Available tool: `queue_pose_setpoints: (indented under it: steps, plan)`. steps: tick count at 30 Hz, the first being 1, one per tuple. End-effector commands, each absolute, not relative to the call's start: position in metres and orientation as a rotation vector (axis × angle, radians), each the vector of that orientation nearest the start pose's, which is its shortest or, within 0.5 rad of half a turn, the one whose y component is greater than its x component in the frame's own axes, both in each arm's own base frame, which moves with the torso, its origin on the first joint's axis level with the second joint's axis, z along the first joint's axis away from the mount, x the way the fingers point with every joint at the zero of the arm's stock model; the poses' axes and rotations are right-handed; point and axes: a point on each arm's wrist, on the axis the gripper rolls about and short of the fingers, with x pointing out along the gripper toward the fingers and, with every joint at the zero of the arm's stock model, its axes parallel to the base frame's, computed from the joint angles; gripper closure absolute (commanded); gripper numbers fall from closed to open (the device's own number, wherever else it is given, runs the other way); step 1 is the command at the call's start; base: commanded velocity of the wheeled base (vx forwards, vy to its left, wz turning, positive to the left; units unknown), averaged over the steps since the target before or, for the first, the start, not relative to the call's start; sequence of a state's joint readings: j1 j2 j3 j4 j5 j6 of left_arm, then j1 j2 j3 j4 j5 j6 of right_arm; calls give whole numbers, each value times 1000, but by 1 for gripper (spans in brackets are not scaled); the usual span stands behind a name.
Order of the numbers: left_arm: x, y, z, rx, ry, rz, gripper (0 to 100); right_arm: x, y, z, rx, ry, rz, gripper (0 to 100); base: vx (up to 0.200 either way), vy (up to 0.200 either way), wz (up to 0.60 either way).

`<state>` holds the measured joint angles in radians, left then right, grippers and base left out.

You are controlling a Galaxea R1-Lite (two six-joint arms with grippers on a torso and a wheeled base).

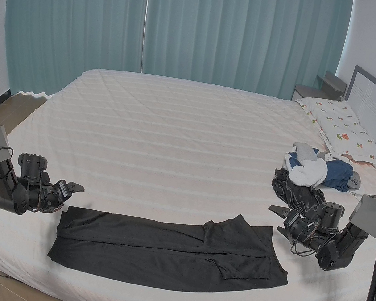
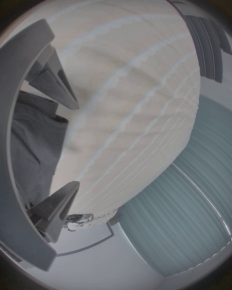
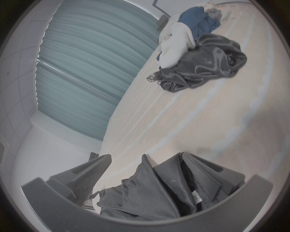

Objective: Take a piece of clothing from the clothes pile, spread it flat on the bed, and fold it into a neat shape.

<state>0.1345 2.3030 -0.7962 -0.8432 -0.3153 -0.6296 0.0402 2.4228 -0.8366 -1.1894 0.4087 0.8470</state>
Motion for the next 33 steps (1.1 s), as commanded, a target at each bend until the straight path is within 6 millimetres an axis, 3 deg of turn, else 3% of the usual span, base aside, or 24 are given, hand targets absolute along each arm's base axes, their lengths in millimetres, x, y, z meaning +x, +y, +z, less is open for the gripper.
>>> queue_pose_setpoints:
  steps: [1, 16, 28, 29, 33]
  plan:
    - [375, 37, -12, -749, 679, 35, 0, 397, 27, -29, 928, 599, 267, 0, 0, 0, 0]
    - [362, 28, -22, -711, 749, 22, 0, 396, 27, -32, 926, 606, 259, 0, 0, 0, 0]
    - [364, 24, -28, -625, 755, -13, 0, 396, 28, -34, 919, 607, 257, 0, 0, 0, 0]
    - [364, 24, -28, -622, 757, -14, 100, 396, 28, -34, 919, 607, 257, 0, 0, 0, 0]
    - [365, 25, -29, -604, 746, 36, 100, 396, 28, -34, 918, 606, 259, 0, 0, 0, 0]
